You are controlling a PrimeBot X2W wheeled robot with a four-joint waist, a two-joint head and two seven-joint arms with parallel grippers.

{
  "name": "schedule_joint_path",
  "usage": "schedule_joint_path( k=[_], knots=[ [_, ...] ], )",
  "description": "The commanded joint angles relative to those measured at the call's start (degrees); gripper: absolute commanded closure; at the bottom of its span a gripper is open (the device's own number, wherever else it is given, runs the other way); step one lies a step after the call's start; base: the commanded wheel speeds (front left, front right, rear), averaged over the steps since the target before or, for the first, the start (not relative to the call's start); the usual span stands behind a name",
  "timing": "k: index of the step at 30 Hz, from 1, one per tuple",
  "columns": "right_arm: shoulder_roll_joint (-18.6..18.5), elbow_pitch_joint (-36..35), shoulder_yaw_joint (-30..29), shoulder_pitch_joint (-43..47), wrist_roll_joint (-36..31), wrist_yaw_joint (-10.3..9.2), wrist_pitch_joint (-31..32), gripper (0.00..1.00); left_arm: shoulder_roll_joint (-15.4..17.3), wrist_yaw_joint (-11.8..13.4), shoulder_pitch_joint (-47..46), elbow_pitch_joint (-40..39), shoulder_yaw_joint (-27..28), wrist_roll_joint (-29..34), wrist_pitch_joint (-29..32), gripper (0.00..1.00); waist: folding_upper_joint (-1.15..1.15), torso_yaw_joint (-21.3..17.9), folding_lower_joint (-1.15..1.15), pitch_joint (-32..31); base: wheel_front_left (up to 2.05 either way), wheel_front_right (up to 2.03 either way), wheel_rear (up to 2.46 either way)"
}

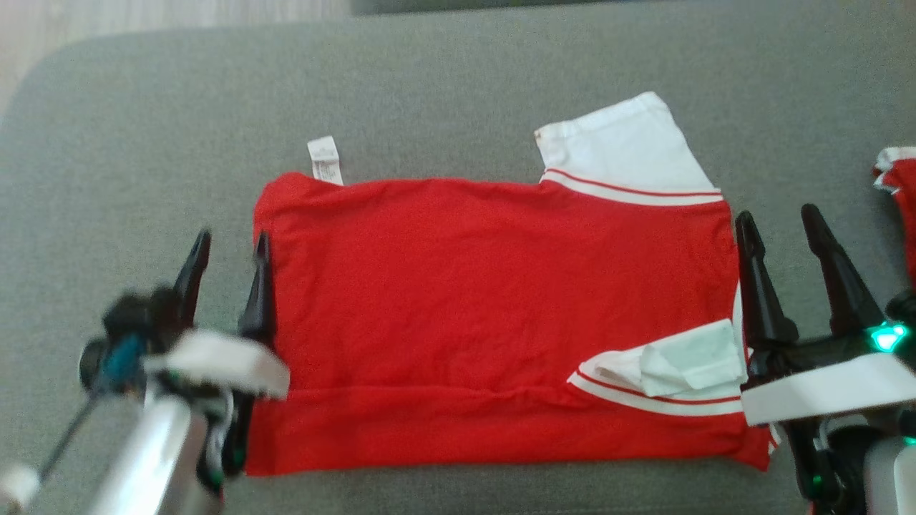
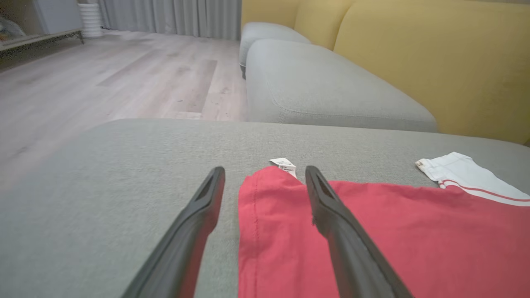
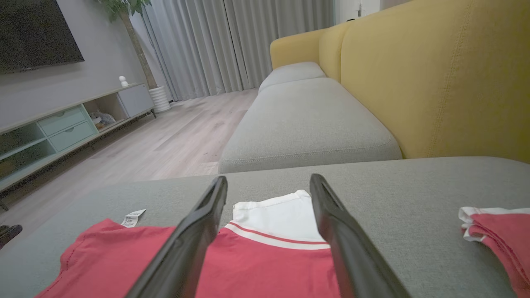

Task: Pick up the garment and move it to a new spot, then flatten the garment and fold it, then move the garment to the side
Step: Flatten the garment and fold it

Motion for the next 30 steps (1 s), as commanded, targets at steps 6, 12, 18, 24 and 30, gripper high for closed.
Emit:
schedule_joint_path(
  k=[6, 12, 18, 24, 30],
  knots=[
    [-0.56, -1.42, 1.37, -4.29, -0.82, -0.03, -0.1, 0.0, 0.54, -5.89, -16.36, 11.95, 0.49, -3.0, 5.98, 0.0, 0.0, -0.83, -0.01, 6.29, 0.0, 0.0, 0.0],
    [-0.55, 0.37, 1.7, -5.71, 0.17, -0.03, -0.23, 0.0, 0.42, -8.67, -25.84, 26.67, -0.5, -3.93, 10.95, 0.0, 0.0, -1.65, -0.01, 8.62, 0.0, 0.0, 0.0],
    [-0.55, 2.3, 0.32, -6.46, 0.25, -0.03, 0.44, 0.0, -0.79, -11.92, -30.19, 37.62, -2.5, -6.13, 20.12, 0.51, 0.0, -1.85, -0.01, 8.95, 0.0, 0.0, 0.0],
    [-1.95, 5.29, -1.58, -10.15, 0.53, -0.03, 1.12, 0.0, -1.59, -13.8, -31.58, 39.82, -5.07, -5.8, 21.47, 1.0, 0.0, -1.28, -0.01, 8.76, 0.0, 0.0, 0.0],
    [-6.18, 13.25, -2.17, -19.38, 2.0, -0.03, 1.06, 0.0, -1.9, -14.04, -33.45, 39.39, -6.61, -3.37, 14.59, 1.0, 0.0, 0.07, -0.01, 8.83, 0.0, 0.0, 0.0]
  ],
)
